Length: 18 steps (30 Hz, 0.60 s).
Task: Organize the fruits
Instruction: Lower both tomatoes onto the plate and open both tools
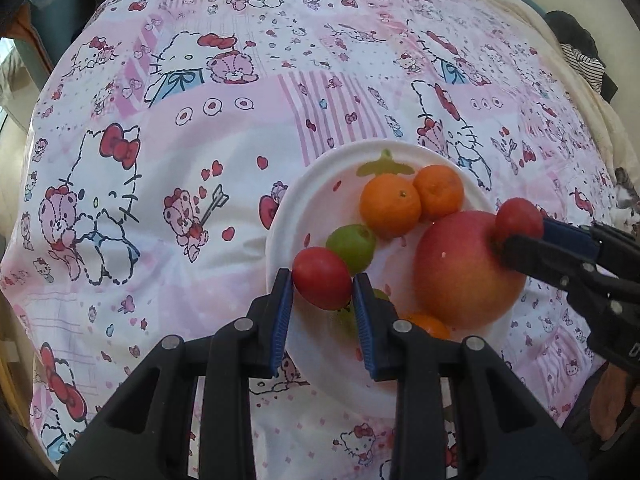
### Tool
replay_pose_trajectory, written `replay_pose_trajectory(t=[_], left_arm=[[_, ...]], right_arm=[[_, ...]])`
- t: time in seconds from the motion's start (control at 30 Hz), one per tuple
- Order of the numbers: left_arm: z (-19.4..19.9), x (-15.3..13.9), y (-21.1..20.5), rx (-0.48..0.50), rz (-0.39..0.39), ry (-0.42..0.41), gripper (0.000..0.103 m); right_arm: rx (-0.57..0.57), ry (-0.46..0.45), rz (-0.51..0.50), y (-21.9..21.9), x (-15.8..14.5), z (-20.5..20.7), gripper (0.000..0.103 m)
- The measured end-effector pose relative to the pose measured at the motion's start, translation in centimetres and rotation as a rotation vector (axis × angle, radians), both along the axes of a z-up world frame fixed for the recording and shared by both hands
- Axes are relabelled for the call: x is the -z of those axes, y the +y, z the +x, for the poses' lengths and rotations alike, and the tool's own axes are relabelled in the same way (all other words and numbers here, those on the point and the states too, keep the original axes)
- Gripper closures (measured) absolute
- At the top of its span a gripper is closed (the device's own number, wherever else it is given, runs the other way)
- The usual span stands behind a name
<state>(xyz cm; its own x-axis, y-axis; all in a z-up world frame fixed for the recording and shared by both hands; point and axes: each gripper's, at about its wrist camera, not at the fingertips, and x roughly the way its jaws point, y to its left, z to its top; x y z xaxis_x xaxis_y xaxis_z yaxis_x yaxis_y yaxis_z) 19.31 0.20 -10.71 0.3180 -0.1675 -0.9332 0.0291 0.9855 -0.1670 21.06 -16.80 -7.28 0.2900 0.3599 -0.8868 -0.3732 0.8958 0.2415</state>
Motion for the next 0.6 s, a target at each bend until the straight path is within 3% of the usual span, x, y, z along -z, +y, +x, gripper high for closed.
replay_pose_trajectory(t=[0.2,0.27,0.3,0.37,0.47,0.6], left_arm=[[0.1,0.0,0.0,-0.002,-0.001,0.007,0.072],[0.1,-0.1,-0.1,0.005,-0.035,0.005,0.058],[0.0,-0.2,-0.3,0.009,-0.039,-0.002,0.054],[-0.3,-0.6,-0.7,0.018,-0.021,-0.018,0.037],[-0.6,-0.9,-0.9,0.023,-0.007,-0.038,0.035],[-0.7,-1.1,-0.4,0.006,-0.021,-0.036,0.035]], right_arm=[[0.002,0.011,0.016,-0.1,0.0,0.1,0.067],[0.0,0.01,0.017,-0.2,0.0,0.0,0.067],[0.0,0.011,0.017,-0.2,0.0,0.0,0.067],[0.001,0.013,0.018,-0.2,0.0,0.0,0.066],[0.003,0.014,0.03,-0.4,-0.1,-0.1,0.047],[0.002,-0.003,0.039,-0.6,-0.5,-0.3,0.041]])
